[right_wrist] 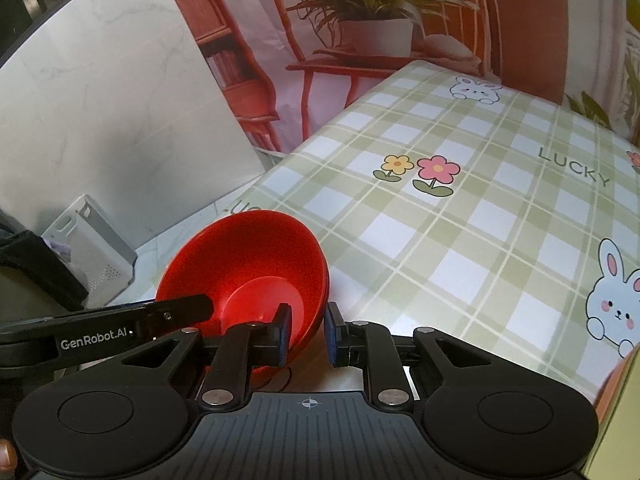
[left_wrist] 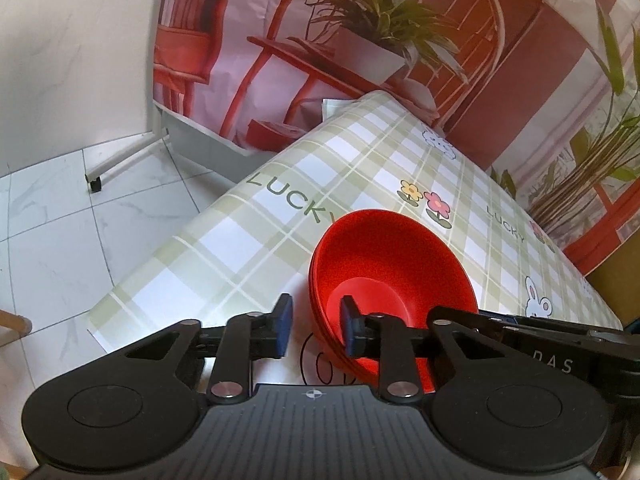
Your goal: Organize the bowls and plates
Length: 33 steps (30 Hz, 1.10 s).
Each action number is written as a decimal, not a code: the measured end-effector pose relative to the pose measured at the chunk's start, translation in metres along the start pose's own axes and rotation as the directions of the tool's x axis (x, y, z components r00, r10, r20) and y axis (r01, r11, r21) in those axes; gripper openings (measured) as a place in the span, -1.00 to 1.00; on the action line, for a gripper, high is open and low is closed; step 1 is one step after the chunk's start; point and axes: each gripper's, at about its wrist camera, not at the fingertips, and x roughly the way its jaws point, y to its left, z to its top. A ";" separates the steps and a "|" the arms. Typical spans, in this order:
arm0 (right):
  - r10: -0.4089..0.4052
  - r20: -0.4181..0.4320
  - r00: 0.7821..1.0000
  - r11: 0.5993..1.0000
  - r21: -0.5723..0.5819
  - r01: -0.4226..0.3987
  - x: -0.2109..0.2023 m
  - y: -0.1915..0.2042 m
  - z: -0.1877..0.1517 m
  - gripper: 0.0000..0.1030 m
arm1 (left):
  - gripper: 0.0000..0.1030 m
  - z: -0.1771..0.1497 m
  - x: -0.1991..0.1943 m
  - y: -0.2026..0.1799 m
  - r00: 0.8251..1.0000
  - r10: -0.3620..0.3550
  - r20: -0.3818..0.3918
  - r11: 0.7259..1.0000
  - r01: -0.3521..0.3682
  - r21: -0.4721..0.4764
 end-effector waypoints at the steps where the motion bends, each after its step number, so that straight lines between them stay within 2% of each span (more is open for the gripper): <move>1: 0.001 0.001 1.000 1.000 0.003 -0.001 0.000 0.000 0.000 -0.68 | -0.64 0.000 0.000 0.000 1.000 -0.001 0.005 1.000 0.001 0.001; 15: 0.002 0.052 0.999 0.998 0.059 -0.005 -0.019 -0.011 0.003 -0.72 | -0.67 0.010 -0.004 -0.019 1.000 0.002 0.018 0.998 -0.003 0.061; 24: -0.033 0.125 0.992 0.991 0.133 0.016 -0.051 -0.040 0.006 -0.72 | -0.67 0.020 0.003 -0.054 0.999 -0.032 0.003 0.988 0.031 0.150; 33: -0.088 0.211 0.973 0.975 0.217 0.041 -0.092 -0.081 0.006 -0.72 | -0.67 0.026 0.003 -0.105 0.996 -0.094 0.008 0.969 0.089 0.231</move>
